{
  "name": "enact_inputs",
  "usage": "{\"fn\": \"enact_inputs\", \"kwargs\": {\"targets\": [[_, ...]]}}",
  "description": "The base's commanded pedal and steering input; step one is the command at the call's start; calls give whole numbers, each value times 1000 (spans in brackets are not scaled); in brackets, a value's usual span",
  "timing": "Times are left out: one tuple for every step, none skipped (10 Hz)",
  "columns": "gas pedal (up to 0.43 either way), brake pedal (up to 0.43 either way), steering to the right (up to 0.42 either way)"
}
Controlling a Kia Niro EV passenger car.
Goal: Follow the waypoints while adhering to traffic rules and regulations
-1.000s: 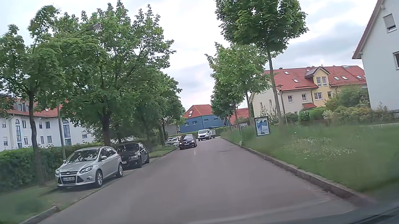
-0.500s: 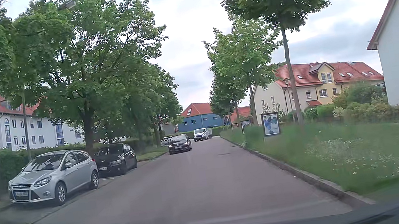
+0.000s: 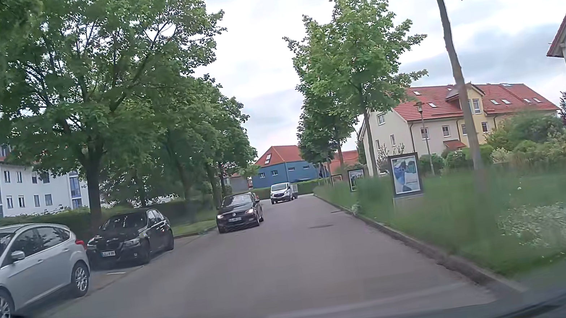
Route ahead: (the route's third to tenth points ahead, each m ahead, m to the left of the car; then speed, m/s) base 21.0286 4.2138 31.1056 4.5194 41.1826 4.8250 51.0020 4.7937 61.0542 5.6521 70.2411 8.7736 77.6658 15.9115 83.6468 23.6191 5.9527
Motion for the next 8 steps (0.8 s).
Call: {"fn": "enact_inputs", "kwargs": {"targets": [[28,0,-7],[28,0,-9],[28,0,-9],[28,0,-9],[39,0,-8],[39,0,-8],[39,0,-8],[39,0,-7]]}}
